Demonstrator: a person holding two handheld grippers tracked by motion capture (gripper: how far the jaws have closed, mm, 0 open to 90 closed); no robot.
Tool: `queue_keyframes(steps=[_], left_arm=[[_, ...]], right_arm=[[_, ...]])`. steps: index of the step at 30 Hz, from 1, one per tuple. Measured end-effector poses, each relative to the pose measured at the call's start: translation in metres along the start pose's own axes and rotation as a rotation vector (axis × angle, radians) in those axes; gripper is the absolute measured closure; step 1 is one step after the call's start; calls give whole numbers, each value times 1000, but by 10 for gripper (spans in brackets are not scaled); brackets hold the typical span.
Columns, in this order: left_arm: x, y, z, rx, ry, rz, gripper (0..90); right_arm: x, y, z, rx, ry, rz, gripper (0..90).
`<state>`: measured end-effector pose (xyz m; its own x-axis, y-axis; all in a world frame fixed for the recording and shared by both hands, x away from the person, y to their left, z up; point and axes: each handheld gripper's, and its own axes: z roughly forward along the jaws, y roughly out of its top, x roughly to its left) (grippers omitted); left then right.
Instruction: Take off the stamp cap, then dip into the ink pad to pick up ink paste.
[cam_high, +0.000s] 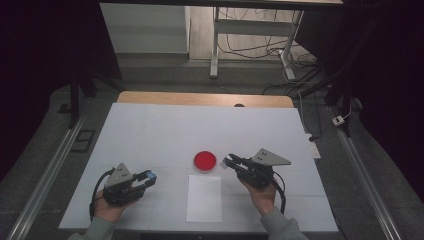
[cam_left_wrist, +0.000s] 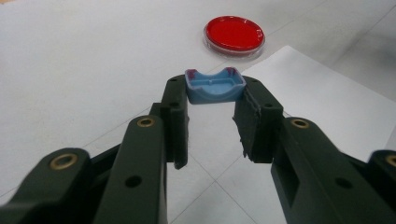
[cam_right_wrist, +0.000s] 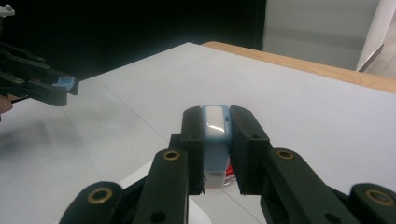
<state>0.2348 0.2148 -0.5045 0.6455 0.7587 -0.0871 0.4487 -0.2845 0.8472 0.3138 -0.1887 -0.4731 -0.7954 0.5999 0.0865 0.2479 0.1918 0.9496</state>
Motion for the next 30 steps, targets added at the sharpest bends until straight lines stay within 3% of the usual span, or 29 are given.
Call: queue_keyframes(steps=[15, 30], left_arm=[[1, 1, 5, 17, -13, 11, 654], [4, 2, 8, 22, -21, 14, 654]], right_arm=[[-1, 3, 4, 6, 6, -6, 754], [5, 17, 29, 34, 24, -37, 754]])
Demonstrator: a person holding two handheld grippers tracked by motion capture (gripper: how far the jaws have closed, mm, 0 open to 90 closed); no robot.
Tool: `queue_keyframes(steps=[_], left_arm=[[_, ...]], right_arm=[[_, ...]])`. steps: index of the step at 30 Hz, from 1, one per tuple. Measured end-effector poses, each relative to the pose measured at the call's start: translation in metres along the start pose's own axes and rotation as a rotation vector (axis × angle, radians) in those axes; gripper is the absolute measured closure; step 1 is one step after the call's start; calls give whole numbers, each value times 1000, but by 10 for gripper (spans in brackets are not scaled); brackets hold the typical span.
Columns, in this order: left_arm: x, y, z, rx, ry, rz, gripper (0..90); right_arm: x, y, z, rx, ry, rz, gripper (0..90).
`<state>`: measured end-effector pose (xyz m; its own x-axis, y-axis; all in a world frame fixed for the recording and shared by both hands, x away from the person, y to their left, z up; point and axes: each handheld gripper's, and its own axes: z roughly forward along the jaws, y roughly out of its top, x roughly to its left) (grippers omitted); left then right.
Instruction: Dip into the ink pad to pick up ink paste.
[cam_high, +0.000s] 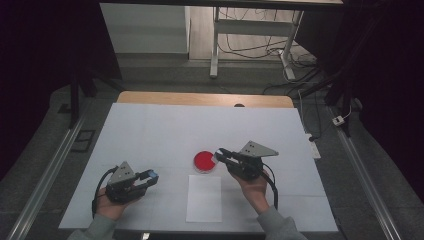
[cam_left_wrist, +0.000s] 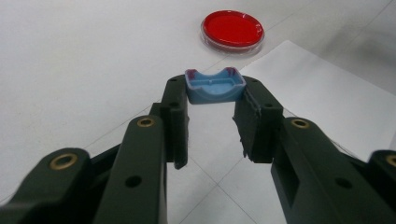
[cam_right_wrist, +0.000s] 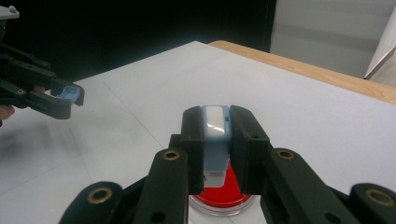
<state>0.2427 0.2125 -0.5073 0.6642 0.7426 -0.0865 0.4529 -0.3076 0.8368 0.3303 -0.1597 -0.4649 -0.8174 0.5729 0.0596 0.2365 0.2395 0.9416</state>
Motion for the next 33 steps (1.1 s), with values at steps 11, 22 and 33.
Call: queue_keyframes(steps=[11, 22, 33], left_arm=[[1, 1, 0, -1, 3, -2, 654], [2, 2, 3, 10, 5, -5, 654], [2, 2, 5, 12, 3, -1, 654]], right_arm=[[-3, 0, 11, 50, 8, 12, 754], [-2, 7, 25, 66, 19, -10, 754], [-4, 10, 50, 90, 0, -19, 754]])
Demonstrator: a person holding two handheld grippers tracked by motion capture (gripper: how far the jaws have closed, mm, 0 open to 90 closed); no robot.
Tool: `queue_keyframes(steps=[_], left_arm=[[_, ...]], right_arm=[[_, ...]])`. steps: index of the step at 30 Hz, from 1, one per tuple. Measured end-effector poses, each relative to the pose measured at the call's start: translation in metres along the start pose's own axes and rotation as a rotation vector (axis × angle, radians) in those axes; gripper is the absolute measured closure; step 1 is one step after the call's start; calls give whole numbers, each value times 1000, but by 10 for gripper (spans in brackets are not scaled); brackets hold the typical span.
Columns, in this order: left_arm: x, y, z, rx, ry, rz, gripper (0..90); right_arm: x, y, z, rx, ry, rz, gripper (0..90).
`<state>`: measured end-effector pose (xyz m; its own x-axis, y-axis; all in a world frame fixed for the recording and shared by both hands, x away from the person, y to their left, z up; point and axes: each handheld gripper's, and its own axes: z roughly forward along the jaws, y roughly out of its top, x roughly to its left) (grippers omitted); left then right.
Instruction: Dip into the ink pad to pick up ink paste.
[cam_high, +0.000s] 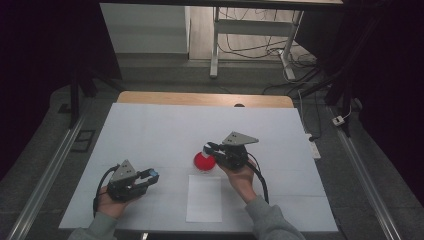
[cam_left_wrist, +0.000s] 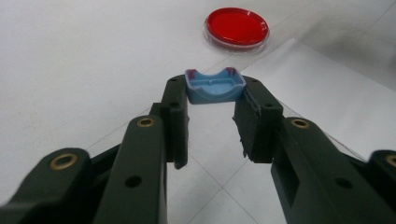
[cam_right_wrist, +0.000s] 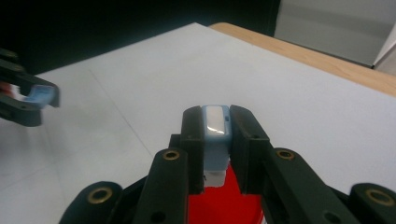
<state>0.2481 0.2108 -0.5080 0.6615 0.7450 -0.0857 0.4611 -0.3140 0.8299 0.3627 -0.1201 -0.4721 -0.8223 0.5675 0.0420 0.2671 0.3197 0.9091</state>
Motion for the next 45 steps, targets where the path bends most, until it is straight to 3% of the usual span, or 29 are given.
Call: queue_keyframes(steps=[6, 19, 45], left_arm=[[1, 0, -1, -2, 0, 2, 654], [1, 0, 0, 0, -2, 1, 654], [1, 0, -1, 2, -3, 2, 654]], right_arm=[[-2, -5, 9, 50, -9, -16, 754], [-6, -12, 16, 102, -15, -12, 754], [-8, -22, 25, 147, -48, -38, 754]])
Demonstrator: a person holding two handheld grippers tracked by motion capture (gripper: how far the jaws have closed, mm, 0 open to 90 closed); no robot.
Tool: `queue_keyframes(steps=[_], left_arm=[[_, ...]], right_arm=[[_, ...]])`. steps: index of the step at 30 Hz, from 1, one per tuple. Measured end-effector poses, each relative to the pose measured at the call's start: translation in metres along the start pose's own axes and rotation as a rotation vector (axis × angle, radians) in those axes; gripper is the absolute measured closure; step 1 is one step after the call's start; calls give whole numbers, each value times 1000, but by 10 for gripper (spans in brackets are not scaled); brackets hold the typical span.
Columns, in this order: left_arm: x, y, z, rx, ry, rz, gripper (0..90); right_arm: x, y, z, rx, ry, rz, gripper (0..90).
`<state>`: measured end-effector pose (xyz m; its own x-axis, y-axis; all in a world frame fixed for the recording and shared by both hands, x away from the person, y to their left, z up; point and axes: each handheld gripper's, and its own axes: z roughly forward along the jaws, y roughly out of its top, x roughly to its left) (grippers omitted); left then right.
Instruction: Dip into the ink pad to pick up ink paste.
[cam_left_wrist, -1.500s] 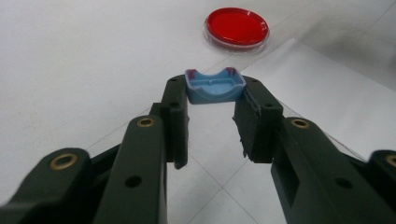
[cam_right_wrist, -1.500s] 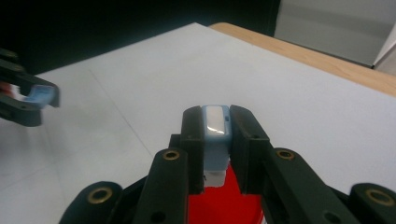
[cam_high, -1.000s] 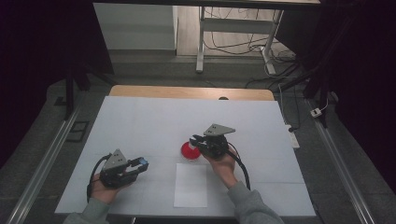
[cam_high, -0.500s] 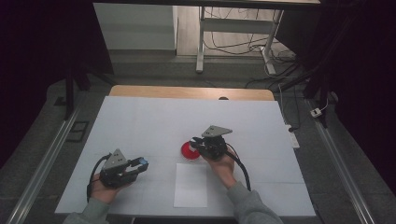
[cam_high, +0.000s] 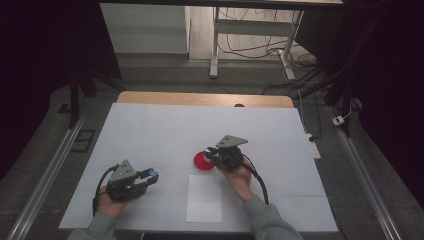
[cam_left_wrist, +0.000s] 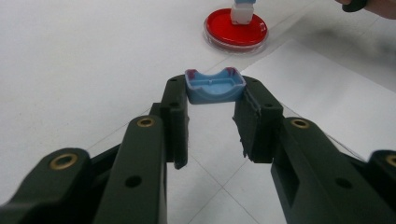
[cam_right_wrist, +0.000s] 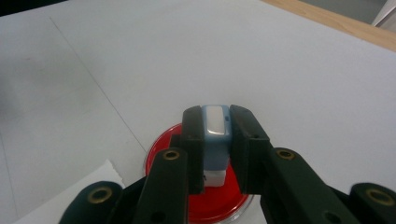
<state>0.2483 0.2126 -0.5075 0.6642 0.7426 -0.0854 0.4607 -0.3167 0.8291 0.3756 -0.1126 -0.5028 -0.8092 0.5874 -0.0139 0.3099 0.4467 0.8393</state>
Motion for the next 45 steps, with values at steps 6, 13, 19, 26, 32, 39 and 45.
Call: queue_keyframes(steps=[6, 13, 19, 26, 32, 39, 45], left_arm=[[0, 0, 0, 1, -1, -2, 654], [0, 0, 0, 2, -1, -3, 654], [0, 0, 1, 5, -2, -4, 654], [0, 0, 0, 3, -1, -3, 654], [1, 0, 0, 3, 0, -4, 654], [1, 0, 0, 3, 1, -4, 654], [2, -1, -1, 0, 4, -7, 653]], right_arm=[[0, -2, 0, -6, -1, -3, 755], [-1, -4, 2, -6, 6, 10, 756], [0, -4, 2, 9, 2, 3, 757], [1, -4, 2, 16, -2, -8, 757], [2, -4, 2, 11, -4, -5, 757], [1, -2, -1, 0, -6, -3, 756], [3, 0, -3, -12, -1, -7, 755]])
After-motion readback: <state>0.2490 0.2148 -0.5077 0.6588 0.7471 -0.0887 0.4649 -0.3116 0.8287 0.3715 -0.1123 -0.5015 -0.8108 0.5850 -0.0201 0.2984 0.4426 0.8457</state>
